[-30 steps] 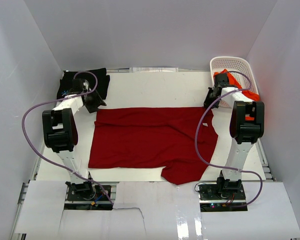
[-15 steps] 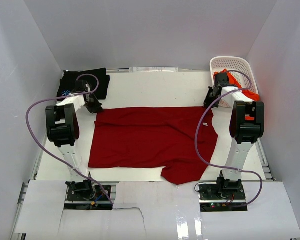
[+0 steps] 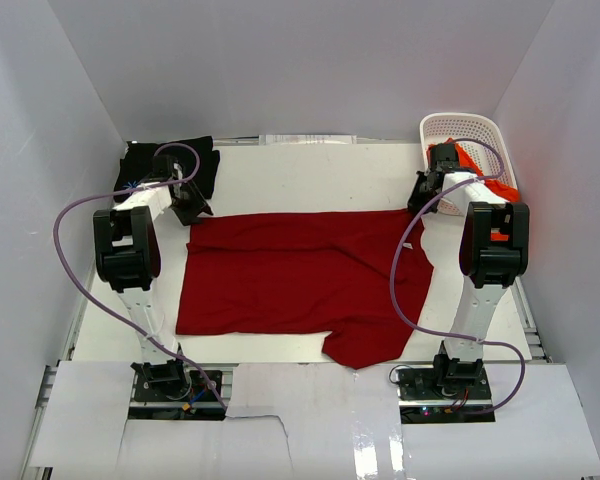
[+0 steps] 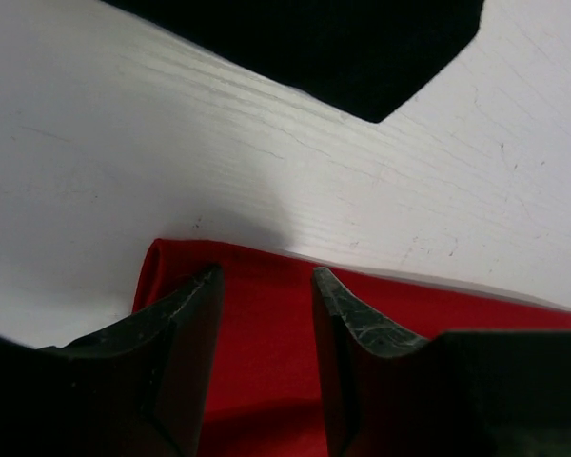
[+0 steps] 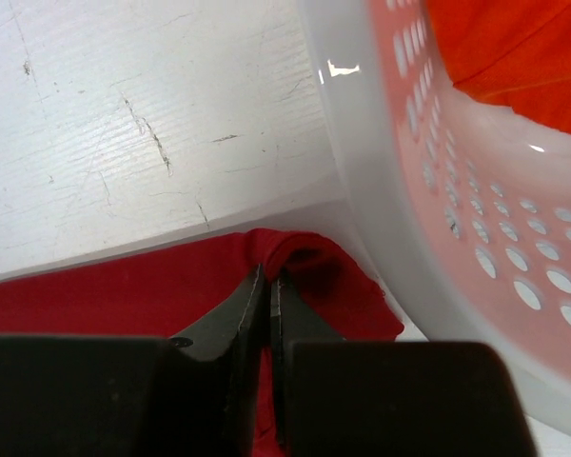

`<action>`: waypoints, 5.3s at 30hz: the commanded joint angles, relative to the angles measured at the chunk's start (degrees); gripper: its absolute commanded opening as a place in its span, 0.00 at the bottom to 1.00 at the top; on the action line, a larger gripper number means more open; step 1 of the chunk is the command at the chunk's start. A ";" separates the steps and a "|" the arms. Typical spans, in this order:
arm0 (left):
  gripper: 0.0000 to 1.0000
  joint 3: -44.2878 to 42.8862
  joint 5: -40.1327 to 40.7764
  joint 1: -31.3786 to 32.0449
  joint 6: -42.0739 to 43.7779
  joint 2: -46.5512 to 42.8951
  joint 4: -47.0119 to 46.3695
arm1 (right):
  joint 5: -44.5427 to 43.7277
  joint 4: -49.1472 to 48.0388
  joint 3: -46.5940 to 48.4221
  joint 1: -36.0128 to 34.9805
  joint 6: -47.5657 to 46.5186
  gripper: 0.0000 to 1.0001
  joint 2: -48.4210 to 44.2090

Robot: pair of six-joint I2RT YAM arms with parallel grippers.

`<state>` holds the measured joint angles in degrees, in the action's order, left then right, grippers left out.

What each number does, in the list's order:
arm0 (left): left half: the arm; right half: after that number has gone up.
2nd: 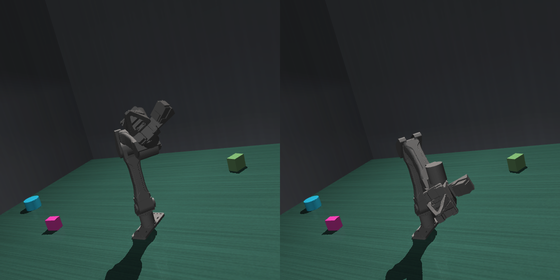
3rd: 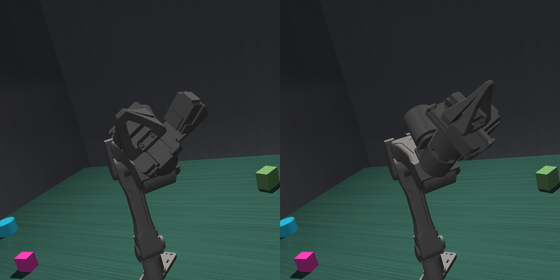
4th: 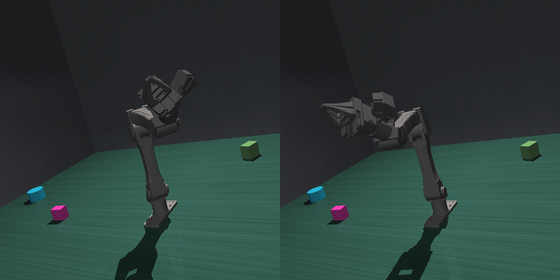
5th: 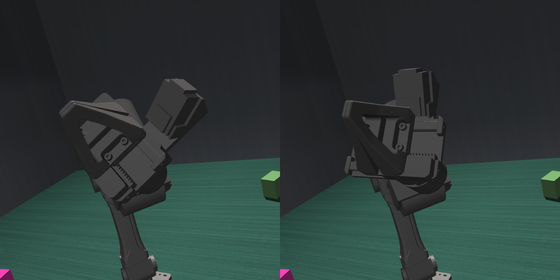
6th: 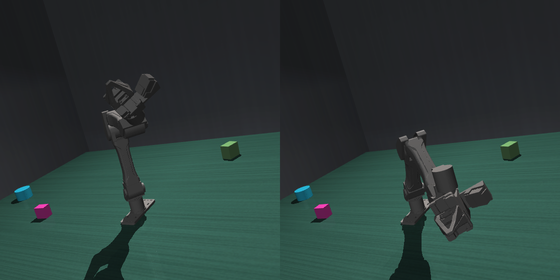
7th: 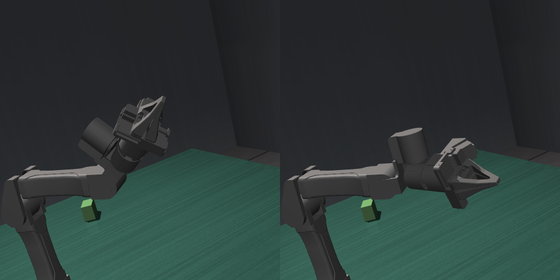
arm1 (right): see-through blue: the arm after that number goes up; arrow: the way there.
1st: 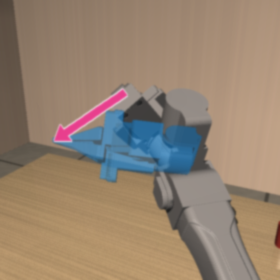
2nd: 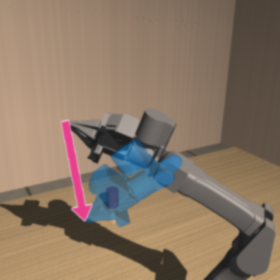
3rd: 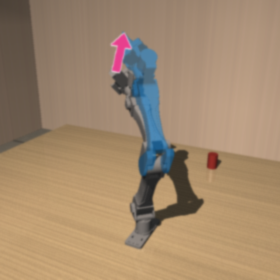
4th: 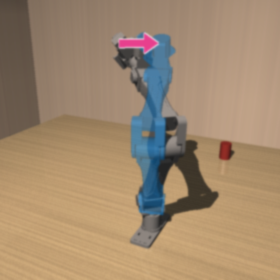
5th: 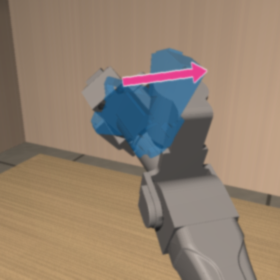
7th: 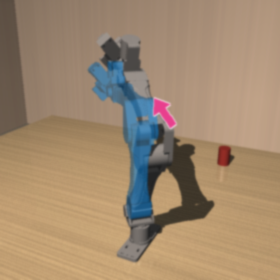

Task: Fold and stack the t-shirts
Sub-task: Grap the side of the flattened tshirt closest away from the robot with both arms

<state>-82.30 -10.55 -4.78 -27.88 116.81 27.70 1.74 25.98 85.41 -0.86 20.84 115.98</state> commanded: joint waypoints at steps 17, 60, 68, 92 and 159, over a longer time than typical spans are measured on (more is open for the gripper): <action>0.49 -10.24 7.73 -0.85 0.54 10.27 5.34 | -0.24 3.64 19.87 0.16 0.87 0.08 11.97; 0.61 -24.46 -3.06 18.12 -1.92 4.70 7.01 | 21.99 6.10 16.11 -8.01 -8.45 0.49 5.65; 0.62 -41.79 -12.91 21.29 -4.64 18.44 8.07 | 23.75 6.81 19.19 -10.91 -8.54 0.51 10.75; 0.62 -32.40 -22.77 25.25 -7.10 17.92 1.04 | 27.53 4.96 17.34 -13.37 -9.33 0.19 12.08; 0.63 -23.08 -18.99 26.66 -5.96 12.56 -0.72 | 7.76 -42.84 -49.89 -24.54 14.40 0.46 -31.87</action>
<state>-105.67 -30.17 21.82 -34.00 134.19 27.35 16.73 -3.03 36.51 -25.04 30.76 86.28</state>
